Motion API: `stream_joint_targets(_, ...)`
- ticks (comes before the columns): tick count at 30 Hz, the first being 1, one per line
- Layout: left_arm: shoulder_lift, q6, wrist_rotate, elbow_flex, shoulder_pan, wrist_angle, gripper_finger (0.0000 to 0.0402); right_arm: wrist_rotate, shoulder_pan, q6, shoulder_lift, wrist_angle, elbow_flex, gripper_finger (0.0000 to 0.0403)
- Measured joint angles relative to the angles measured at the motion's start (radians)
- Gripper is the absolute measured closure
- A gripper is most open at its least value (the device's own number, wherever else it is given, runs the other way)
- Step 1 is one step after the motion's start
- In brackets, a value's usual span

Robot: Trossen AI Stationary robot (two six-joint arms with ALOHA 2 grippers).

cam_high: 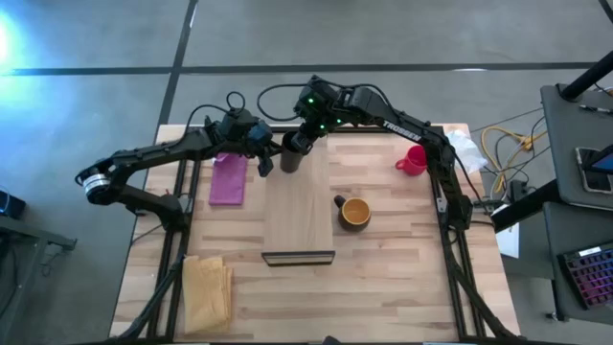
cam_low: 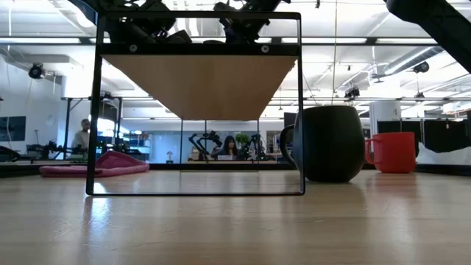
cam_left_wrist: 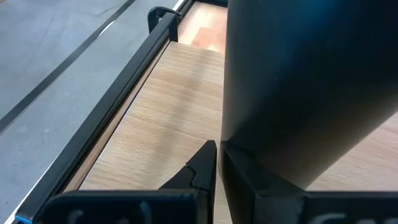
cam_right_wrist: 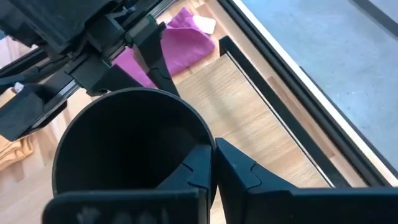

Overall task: Stack small to large cups/mugs on shelf
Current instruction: Put the black cup on the shelf, then put the black mug on the shelf

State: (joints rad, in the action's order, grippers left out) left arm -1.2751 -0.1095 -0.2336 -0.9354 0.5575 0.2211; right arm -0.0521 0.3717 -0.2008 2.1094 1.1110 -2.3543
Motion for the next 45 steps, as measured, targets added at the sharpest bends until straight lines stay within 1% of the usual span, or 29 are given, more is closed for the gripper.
stream_joint_targets(4, 0.005, 0.009, 0.003, 0.001, 0.000, 0.007, 0.0392, 0.029, 0.002, 0.003, -0.002, 0.000, 0.000, 0.0392)
stream_joint_targets(9, 0.027, 0.018, -0.014, 0.002, 0.000, 0.014, 0.0392, 0.092, 0.006, 0.019, -0.005, -0.011, -0.002, 0.0374)
stream_joint_targets(15, 0.034, 0.024, -0.023, 0.006, 0.002, 0.016, 0.0392, 0.086, 0.009, 0.018, -0.005, -0.014, -0.002, 0.0357)
stream_joint_targets(25, 0.034, 0.024, -0.023, 0.012, 0.002, 0.019, 0.0392, 0.079, 0.007, 0.018, -0.008, -0.040, -0.002, 0.0341)
stream_joint_targets(33, 0.037, 0.024, -0.021, 0.022, 0.006, 0.079, 0.0391, 0.085, 0.006, 0.011, -0.071, -0.026, -0.002, 0.0317)
stream_joint_targets(37, 0.111, 0.025, -0.027, 0.044, -0.001, 0.107, 0.0391, 0.152, 0.006, 0.009, -0.147, 0.112, -0.002, 0.0308)
stream_joint_targets(40, 0.214, 0.053, -0.041, 0.084, -0.009, 0.115, 0.0391, 0.207, 0.003, -0.026, -0.207, 0.270, 0.000, 0.0305)
stream_joint_targets(42, 0.290, 0.090, -0.073, 0.115, -0.009, 0.109, 0.0391, 0.242, -0.001, -0.036, -0.237, 0.370, 0.015, 0.0305)
stream_joint_targets(44, 0.368, 0.132, -0.100, 0.153, -0.008, 0.094, 0.0391, 0.262, -0.001, -0.060, -0.267, 0.453, 0.052, 0.0307)
stream_joint_targets(45, 0.405, 0.153, -0.103, 0.172, -0.008, 0.093, 0.0391, 0.262, 0.007, -0.074, -0.286, 0.466, 0.086, 0.0308)
